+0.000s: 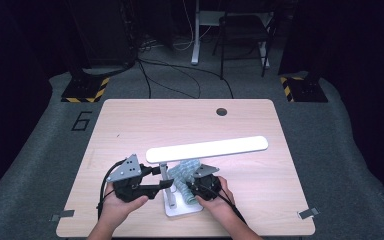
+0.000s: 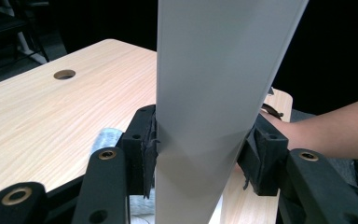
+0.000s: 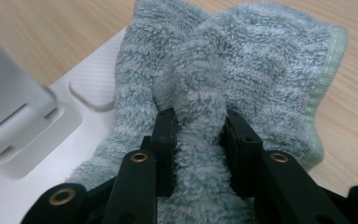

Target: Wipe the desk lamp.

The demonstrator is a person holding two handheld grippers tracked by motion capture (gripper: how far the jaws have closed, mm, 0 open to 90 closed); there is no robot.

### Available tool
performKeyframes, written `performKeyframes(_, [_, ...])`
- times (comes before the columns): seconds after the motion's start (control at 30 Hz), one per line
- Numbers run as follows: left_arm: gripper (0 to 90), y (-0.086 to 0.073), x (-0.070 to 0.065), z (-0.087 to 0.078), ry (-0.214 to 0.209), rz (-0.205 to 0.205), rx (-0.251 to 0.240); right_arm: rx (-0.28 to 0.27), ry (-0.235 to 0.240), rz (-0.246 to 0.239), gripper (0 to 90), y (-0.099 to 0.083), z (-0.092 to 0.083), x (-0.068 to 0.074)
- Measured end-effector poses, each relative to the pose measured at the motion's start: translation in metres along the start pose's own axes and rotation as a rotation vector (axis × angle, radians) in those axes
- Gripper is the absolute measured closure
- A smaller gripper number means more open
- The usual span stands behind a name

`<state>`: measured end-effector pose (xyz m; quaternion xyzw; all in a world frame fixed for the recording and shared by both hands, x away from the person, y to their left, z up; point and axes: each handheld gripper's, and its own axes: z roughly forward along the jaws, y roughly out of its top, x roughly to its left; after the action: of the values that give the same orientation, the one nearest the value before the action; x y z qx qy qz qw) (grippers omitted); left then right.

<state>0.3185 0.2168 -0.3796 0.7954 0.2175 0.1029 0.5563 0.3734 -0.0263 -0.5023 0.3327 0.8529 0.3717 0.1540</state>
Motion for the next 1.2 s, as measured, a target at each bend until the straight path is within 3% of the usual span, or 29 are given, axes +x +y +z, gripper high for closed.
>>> performKeyframes(0.17, [51.7, 0.000, 0.001, 0.000, -0.005, -0.003, -0.005, 0.007, -0.020, 0.029, 67.9, 0.010, 0.009, -0.006])
performKeyframes(0.2, [51.6, 0.000, 0.001, 0.000, -0.007, -0.004, -0.006, 0.004, -0.018, 0.014, 67.9, 0.011, 0.011, -0.009])
performKeyframes(0.3, [51.6, -0.001, 0.002, 0.000, -0.013, -0.006, -0.009, 0.006, -0.029, 0.054, 67.7, 0.017, 0.017, -0.014])
performKeyframes(0.73, [51.7, -0.001, 0.001, 0.001, -0.004, 0.000, -0.008, 0.018, -0.099, 0.080, 67.4, 0.034, 0.032, -0.030])
performKeyframes(0.87, [51.6, -0.001, 0.001, 0.001, -0.006, 0.000, -0.011, 0.002, -0.093, 0.104, 67.5, 0.040, 0.031, -0.025])
performKeyframes(0.93, [51.6, -0.001, 0.001, 0.001, -0.006, 0.001, -0.010, -0.024, -0.076, 0.093, 67.5, 0.044, 0.030, -0.019])
performKeyframes(1.07, [51.6, 0.000, 0.001, 0.001, -0.008, 0.002, -0.005, -0.021, -0.081, 0.041, 67.2, 0.048, 0.035, -0.009])
performKeyframes(1.2, [51.6, -0.001, 0.001, 0.001, -0.005, -0.001, -0.011, -0.009, -0.087, 0.041, 66.8, 0.045, 0.042, -0.005])
